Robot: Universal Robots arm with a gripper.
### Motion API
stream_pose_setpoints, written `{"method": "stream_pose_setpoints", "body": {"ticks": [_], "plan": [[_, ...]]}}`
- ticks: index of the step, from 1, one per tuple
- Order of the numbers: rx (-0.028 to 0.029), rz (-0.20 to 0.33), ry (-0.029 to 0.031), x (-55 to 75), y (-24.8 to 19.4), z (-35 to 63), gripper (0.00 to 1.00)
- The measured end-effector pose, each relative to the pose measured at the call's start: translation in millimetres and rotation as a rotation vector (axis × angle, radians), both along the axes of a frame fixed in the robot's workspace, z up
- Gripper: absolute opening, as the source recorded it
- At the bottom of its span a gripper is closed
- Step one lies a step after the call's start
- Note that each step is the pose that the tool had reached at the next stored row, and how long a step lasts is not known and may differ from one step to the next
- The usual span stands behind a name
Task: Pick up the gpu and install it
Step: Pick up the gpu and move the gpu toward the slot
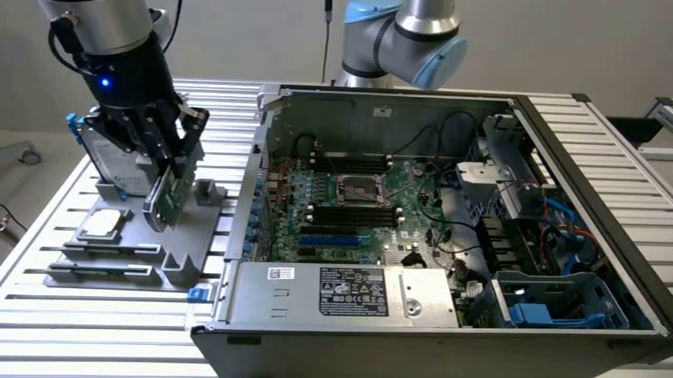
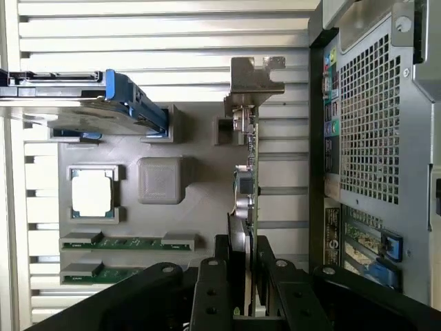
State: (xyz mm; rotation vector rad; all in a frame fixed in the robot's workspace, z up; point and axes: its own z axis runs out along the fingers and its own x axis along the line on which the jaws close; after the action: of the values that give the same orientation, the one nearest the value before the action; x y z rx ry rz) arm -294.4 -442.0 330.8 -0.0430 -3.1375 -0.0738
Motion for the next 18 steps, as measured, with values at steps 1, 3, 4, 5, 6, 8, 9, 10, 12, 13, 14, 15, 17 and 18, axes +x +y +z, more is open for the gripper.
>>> {"method": "stream_pose_setpoints", "body": {"ticks": [1,3,4,5,6,8,9,10,12,13,14,15,17,18], "plan": [[0.0,0.0,0.0011,2.9,0.0,4.4,0.26],[0.0,0.0,0.0038,9.5,-0.1,13.5,0.26],[0.0001,0.0,0.0052,12.9,-0.2,17.9,0.26],[0.0001,0.0,0.0067,16.6,-0.3,22.8,0.26],[0.0,0.0,0.0083,20.6,-0.3,27.2,0.26],[0.0001,0.0,0.0115,28.8,-0.4,36.2,0.26],[0.0,0.0,0.0133,32.9,-0.5,40.7,0.26],[0.0,0.0,0.015,37.0,-0.5,45.2,0.26],[0.0,0.0,0.0186,45.6,-0.6,54.4,0.26],[0.0001,0.0,0.0206,50.3,-0.6,59.1,0.26],[0.0001,0.001,0.0228,54.8,-0.6,63.3,0.26],[0.0001,0.001,0.025,59.3,-0.6,67.5,0.26],[0.0002,0.001,0.0292,68.3,-0.6,75.8,0.26],[0.0002,0.001,0.0312,72.8,-0.6,79.4,0.26]]}}
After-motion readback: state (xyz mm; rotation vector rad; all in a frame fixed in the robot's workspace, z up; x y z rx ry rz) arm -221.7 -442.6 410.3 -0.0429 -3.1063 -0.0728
